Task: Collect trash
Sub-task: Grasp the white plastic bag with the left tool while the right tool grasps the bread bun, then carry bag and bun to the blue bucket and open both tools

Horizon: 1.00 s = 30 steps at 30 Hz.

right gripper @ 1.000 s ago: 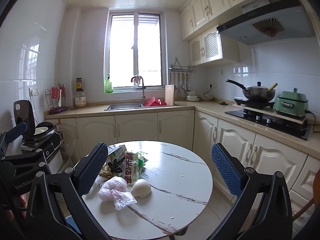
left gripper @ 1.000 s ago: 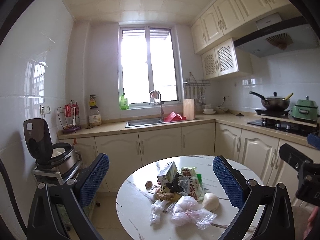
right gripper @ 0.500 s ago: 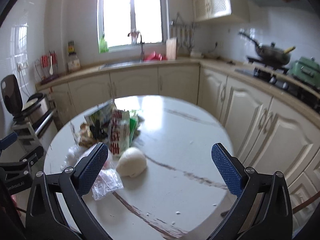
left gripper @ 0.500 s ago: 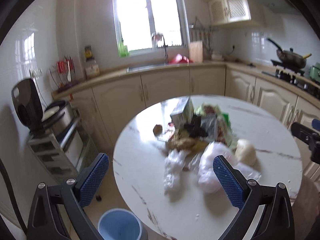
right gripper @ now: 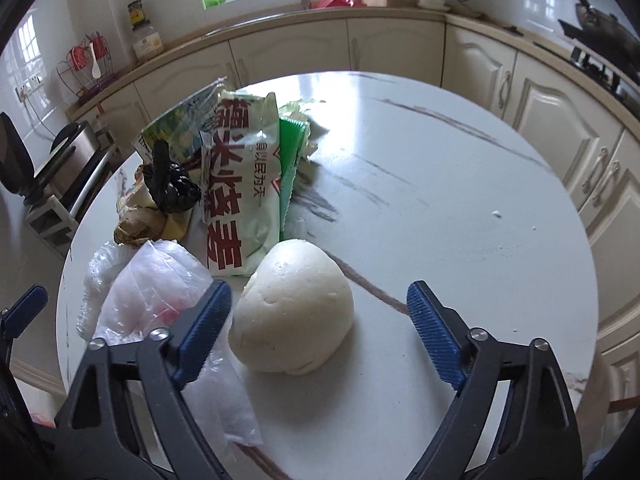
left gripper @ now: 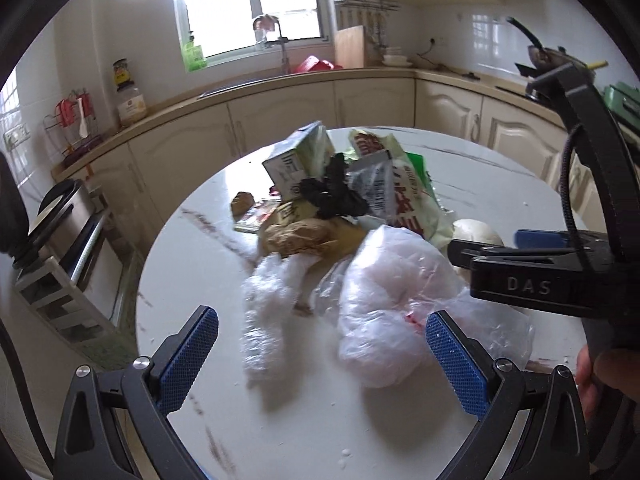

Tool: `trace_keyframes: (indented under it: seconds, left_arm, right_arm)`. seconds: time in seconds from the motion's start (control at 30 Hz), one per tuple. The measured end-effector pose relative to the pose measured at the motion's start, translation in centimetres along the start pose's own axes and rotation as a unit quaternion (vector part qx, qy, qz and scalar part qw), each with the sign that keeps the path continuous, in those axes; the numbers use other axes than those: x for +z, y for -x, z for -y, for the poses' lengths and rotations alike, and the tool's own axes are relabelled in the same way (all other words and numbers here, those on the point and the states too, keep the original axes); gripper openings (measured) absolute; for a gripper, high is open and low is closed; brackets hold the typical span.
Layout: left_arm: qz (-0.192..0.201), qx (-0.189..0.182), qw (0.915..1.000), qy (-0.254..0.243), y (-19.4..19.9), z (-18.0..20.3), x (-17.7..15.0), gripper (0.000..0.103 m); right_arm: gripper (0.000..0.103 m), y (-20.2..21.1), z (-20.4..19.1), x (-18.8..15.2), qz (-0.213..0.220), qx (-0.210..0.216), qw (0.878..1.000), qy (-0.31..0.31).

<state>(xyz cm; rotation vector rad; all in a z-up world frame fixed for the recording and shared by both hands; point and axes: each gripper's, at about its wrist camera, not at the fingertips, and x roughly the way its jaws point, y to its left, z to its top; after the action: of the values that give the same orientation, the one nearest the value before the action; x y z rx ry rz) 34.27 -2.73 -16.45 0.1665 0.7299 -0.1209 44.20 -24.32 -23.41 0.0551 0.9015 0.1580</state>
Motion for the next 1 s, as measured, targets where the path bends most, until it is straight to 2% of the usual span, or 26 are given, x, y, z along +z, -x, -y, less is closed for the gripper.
trace_keyframes:
  seconds: [0.07, 0.13, 0.17, 0.2, 0.4, 0.43, 0.5, 0.57, 0.67, 0.77, 0.87, 1.0]
  left_arm:
    - [-0.004, -0.001, 1.0000, -0.008, -1.3, 0.6, 0.4, 0.102]
    - [-0.009, -0.010, 0.9999, -0.007, -2.2, 1.0, 0.9, 0.102]
    - [-0.011, -0.014, 0.9998, -0.007, -2.8, 1.3, 1.2, 0.102]
    - [-0.014, -0.014, 0.9998, -0.008, -3.1, 1.5, 1.4, 0.102]
    - [-0.029, -0.022, 0.9993, -0.011, -5.1, 2.9, 2.4, 0.100]
    - [-0.031, -0.028, 0.9991, -0.007, -5.3, 2.9, 2.5, 0.098]
    - [-0.039, -0.047, 0.9982, 0.001, -5.8, 2.9, 2.6, 0.085]
    - [-0.048, -0.078, 0.9956, 0.019, -6.2, 2.4, 2.5, 0.068]
    - [-0.049, -0.138, 0.9878, 0.053, -6.3, 1.3, 1.8, 0.051]
    - [-0.048, -0.171, 0.9816, 0.070, -6.1, 0.3, 1.2, 0.043]
    - [-0.040, -0.178, 0.9805, 0.073, -5.3, 0.0, 0.7, 0.039]
    - [-0.011, -0.186, 0.9796, 0.075, -2.7, 0.0, 0.3, 0.038]
  right_arm:
    - [0.076, -0.3, 0.3, -0.1, -0.001, 0.013, 1.000, 0.007]
    - [0.065, -0.3, 0.3, 0.1, -0.004, 0.028, 0.999, 0.017]
    - [0.055, -0.2, 0.4, 0.1, -0.002, 0.039, 0.999, 0.020]
    - [0.054, 0.0, 0.7, 0.1, -0.004, 0.049, 0.999, 0.022]
    - [0.052, 1.0, 2.8, -0.4, 0.008, 0.045, 0.999, 0.012]
    - [0.052, 1.2, 3.4, -0.4, 0.011, 0.045, 0.999, 0.007]
    - [0.052, 1.7, 4.4, -0.6, 0.013, 0.049, 0.999, -0.003]
    - [0.052, 2.0, 5.0, -0.9, 0.015, 0.058, 0.998, -0.009]
    - [0.052, 2.3, 5.6, -1.5, 0.016, 0.066, 0.998, -0.017]
    - [0.052, 2.6, 5.7, -1.9, 0.018, 0.074, 0.997, -0.022]
    - [0.052, 3.1, 5.4, -2.3, 0.020, 0.080, 0.996, -0.022]
    - [0.052, 4.4, 4.8, -2.9, 0.029, 0.092, 0.995, -0.021]
